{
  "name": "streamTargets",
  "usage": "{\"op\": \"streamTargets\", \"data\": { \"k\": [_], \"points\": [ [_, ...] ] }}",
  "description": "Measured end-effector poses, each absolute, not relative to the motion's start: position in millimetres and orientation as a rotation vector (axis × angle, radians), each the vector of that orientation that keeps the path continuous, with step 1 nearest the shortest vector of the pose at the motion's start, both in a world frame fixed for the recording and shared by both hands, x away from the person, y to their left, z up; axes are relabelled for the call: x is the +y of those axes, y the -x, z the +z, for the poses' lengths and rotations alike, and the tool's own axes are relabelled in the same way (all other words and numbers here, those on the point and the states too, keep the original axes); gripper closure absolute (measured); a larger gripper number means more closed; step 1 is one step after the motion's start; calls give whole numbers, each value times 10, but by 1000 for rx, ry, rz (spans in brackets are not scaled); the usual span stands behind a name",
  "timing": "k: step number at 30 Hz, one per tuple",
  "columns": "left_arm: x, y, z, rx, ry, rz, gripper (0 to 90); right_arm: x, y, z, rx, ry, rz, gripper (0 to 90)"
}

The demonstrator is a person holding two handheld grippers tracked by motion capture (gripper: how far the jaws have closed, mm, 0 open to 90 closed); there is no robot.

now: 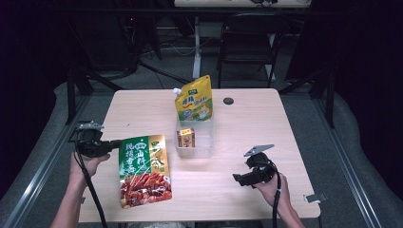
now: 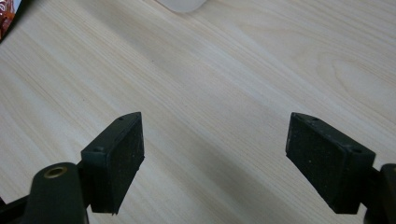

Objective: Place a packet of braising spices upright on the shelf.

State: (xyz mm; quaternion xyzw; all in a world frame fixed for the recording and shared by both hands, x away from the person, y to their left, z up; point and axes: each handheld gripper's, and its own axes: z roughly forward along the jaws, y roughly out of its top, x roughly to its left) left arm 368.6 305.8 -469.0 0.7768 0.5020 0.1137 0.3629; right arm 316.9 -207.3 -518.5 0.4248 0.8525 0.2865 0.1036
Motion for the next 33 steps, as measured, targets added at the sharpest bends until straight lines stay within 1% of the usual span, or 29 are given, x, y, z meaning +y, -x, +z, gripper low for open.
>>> {"op": "streamTargets", "data": {
  "k": [16, 25, 33],
  "points": [
    [2956, -3779, -4385, 1228, -2013, 371, 900, -2077, -3176, -5192, 2522, -1256, 839, 187],
    [2893, -3786, -4195, 1134, -2019, 449, 900, -2081, -3176, -5191, 2521, -1255, 835, 188],
    [2869, -3778, -4056, 1104, -2001, 463, 900, -2092, -3181, -5189, 2512, -1260, 845, 189]
  ]
}}
